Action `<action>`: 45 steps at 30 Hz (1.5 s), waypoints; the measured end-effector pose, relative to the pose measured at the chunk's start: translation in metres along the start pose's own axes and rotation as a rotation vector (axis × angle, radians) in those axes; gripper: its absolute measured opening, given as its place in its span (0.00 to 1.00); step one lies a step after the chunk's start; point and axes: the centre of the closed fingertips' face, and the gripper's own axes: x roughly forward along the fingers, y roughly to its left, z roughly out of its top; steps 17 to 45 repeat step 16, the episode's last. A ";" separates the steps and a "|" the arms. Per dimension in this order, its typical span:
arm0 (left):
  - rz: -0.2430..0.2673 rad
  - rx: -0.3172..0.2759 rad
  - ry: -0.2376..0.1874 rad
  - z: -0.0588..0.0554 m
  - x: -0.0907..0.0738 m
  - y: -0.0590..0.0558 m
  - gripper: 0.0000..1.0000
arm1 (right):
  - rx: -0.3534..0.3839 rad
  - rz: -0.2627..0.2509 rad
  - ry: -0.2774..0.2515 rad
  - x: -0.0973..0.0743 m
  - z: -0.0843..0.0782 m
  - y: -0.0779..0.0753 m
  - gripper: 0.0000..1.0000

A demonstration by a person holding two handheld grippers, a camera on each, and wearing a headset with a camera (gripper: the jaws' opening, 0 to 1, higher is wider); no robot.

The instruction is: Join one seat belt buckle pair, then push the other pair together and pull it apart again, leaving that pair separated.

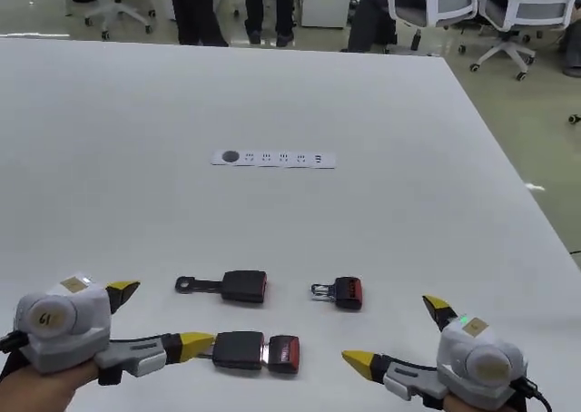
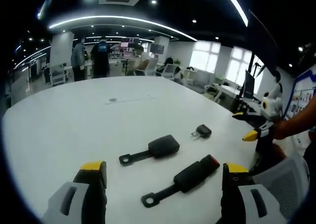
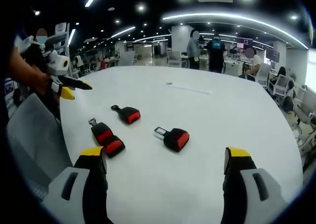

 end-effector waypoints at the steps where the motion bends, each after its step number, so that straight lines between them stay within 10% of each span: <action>1: -0.001 0.004 -0.002 0.000 -0.001 -0.001 1.00 | 0.000 -0.002 -0.003 -0.002 0.000 -0.001 1.00; 45: -0.035 0.080 0.036 -0.011 -0.019 -0.003 1.00 | -0.041 -0.004 0.025 -0.006 -0.008 0.000 1.00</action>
